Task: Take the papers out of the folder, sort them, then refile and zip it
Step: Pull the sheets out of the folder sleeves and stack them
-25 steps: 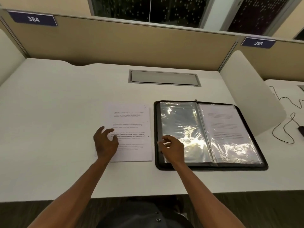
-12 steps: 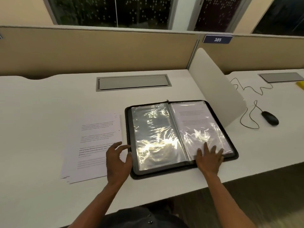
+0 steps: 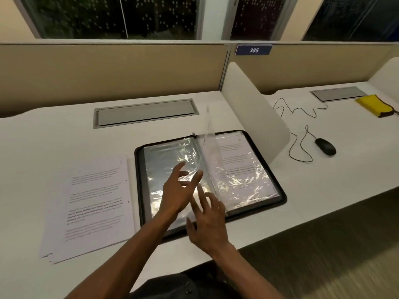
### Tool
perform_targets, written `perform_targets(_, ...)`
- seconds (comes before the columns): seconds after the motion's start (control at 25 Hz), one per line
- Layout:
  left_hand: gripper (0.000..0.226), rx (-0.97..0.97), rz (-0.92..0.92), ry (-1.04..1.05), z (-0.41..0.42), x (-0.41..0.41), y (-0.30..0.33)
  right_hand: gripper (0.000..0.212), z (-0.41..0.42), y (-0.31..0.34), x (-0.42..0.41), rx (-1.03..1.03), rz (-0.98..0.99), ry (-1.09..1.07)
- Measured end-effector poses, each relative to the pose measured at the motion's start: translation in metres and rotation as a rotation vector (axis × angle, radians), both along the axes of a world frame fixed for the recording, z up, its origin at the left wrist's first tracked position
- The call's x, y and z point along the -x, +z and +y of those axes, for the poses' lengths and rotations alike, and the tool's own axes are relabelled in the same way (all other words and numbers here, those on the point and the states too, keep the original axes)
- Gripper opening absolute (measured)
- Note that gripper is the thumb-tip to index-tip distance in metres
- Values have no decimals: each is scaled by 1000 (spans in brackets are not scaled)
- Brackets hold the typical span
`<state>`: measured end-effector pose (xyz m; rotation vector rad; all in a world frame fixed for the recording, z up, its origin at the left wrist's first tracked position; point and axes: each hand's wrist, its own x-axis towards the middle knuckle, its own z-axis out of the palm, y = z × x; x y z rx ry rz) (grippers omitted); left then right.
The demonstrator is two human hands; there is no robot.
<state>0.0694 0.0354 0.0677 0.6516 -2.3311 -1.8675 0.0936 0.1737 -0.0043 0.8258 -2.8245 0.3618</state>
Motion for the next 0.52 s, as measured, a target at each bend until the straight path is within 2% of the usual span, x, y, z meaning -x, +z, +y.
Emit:
perform_targets(0.12, 94, -31, -43, 41, 2, 10, -2, 33, 7, -7, -19, 92, -16, 321)
perform_targets(0.2, 88, -6, -64, 116, -4, 5, -17, 17, 22, 0, -15, 273, 33, 357)
perform_targets(0.28, 78, -143, -93, 211, -15, -2, -31, 15, 45, 6, 3, 479, 28, 168)
perform_targets(0.36, 67, -219, -113, 255, -32, -12, -42, 29, 78, 6, 35, 556, -73, -174)
perform_targets(0.44, 60, -164, -134, 256, -50, -20, -52, 50, 115, -1, 74, 433, -282, -487)
perform_targets(0.52, 61, -137, -146, 281, -63, -24, -54, 64, 144, -8, 103, 299, -424, -665)
